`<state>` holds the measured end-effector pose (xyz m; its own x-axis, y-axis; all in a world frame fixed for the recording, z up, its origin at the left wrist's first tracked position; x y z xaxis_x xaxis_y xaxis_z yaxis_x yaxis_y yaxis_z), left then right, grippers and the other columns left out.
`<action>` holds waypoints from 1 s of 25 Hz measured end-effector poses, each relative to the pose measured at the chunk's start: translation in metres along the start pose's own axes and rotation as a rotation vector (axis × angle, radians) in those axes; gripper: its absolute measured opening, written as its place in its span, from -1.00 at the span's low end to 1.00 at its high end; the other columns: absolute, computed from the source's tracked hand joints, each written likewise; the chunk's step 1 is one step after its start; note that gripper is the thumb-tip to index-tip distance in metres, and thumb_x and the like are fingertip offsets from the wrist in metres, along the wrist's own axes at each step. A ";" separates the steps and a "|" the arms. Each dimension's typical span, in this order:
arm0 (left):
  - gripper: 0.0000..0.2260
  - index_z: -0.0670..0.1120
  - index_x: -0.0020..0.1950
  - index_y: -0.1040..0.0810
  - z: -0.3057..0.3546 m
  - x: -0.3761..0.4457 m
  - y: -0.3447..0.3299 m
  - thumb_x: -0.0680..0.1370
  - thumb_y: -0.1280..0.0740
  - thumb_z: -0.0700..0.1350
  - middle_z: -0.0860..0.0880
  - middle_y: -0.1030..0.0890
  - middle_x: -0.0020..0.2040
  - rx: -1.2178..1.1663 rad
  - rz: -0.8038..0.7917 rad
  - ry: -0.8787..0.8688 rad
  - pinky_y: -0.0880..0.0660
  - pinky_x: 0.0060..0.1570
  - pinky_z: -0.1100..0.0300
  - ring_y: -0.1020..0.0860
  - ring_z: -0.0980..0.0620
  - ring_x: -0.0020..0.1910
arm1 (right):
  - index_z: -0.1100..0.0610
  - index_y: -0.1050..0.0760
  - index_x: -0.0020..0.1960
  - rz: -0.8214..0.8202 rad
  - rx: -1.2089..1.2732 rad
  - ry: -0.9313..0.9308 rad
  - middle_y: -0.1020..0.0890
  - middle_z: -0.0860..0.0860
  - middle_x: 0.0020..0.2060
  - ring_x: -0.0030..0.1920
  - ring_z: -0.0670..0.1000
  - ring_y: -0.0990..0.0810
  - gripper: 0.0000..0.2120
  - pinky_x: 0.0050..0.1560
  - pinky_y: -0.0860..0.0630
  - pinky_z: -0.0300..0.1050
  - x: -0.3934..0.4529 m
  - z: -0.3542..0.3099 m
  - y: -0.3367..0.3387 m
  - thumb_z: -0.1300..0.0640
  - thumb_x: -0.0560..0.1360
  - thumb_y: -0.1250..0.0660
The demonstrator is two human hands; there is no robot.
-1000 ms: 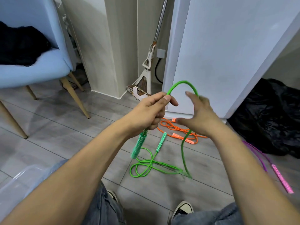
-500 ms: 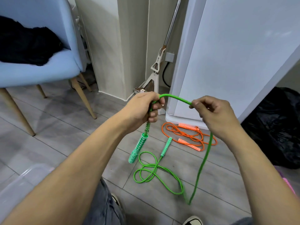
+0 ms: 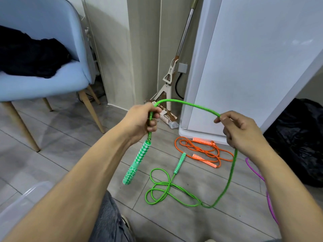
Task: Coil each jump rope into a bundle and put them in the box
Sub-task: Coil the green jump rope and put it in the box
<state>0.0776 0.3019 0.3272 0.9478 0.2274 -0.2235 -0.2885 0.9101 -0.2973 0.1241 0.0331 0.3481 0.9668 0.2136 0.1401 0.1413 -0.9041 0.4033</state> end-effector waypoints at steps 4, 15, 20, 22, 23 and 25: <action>-0.80 -0.18 0.11 -0.61 -0.020 -0.015 -0.032 0.66 -0.20 -0.17 -0.09 -0.62 -0.23 0.218 -0.123 -0.014 -0.41 -0.44 0.27 -0.55 0.01 -0.39 | 0.12 -0.59 -0.06 0.070 0.000 0.124 -0.39 -0.15 -0.57 -0.52 -0.14 -0.25 -0.76 -0.43 -0.18 -0.20 -0.007 -0.034 -0.046 0.14 0.66 -0.17; -0.77 -0.25 0.15 -0.64 -0.022 -0.021 -0.042 0.64 -0.30 -0.14 -0.16 -0.70 0.07 0.165 -0.103 -0.108 -0.65 -0.07 0.12 -0.65 0.04 -0.12 | -0.05 -0.33 -0.30 -0.124 -0.290 0.231 -0.48 -0.03 -0.39 -0.36 -0.04 -0.40 -0.65 -0.32 -0.30 -0.03 -0.027 -0.040 -0.107 0.09 0.66 -0.18; -0.77 -0.27 0.15 -0.55 -0.017 -0.023 -0.041 0.67 -0.23 -0.13 -0.17 -0.72 -0.03 0.106 -0.026 -0.171 -0.52 -0.34 0.24 -0.69 0.06 -0.18 | -0.11 -0.44 -0.26 -0.240 -0.139 0.162 -0.49 -0.14 -0.43 -0.39 -0.15 -0.44 -0.72 -0.32 -0.35 -0.11 -0.030 -0.030 -0.123 0.00 0.63 -0.26; -0.78 -0.22 0.13 -0.55 -0.015 -0.020 -0.040 0.67 -0.22 -0.09 -0.13 -0.73 -0.04 0.113 -0.009 -0.184 -0.42 -0.34 0.19 -0.68 0.03 -0.14 | -0.05 -0.49 -0.18 -0.251 -0.131 0.172 -0.53 -0.15 -0.32 -0.31 -0.17 -0.46 -0.76 -0.25 -0.36 -0.16 -0.030 -0.031 -0.128 0.03 0.66 -0.22; -0.76 -0.22 0.14 -0.55 -0.016 -0.020 -0.041 0.67 -0.21 -0.07 -0.12 -0.73 -0.03 0.122 -0.026 -0.172 -0.37 -0.35 0.18 -0.67 0.03 -0.14 | 0.01 -0.52 -0.12 -0.249 -0.136 0.174 -0.56 -0.10 -0.24 -0.26 -0.15 -0.48 -0.77 -0.20 -0.38 -0.13 -0.029 -0.031 -0.128 0.04 0.67 -0.20; -0.73 -0.20 0.11 -0.59 -0.020 -0.020 -0.048 0.68 -0.19 -0.05 -0.11 -0.73 -0.03 0.169 -0.104 -0.130 -0.37 -0.30 0.18 -0.64 0.03 -0.15 | 0.06 -0.54 0.01 -0.253 -0.141 0.175 -0.61 -0.03 -0.11 -0.12 -0.10 -0.55 -0.78 -0.10 -0.44 -0.09 -0.029 -0.032 -0.128 0.03 0.68 -0.15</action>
<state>0.0693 0.2465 0.3272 0.9840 0.1617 -0.0750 -0.1715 0.9736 -0.1503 0.0710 0.1543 0.3209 0.8520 0.4958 0.1681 0.3293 -0.7571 0.5642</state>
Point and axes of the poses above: each hand's wrist, its own x-axis towards the middle knuckle, its own y-axis out of the back of the hand, z = x × y, the point moved 8 cm from there along x, towards the middle knuckle
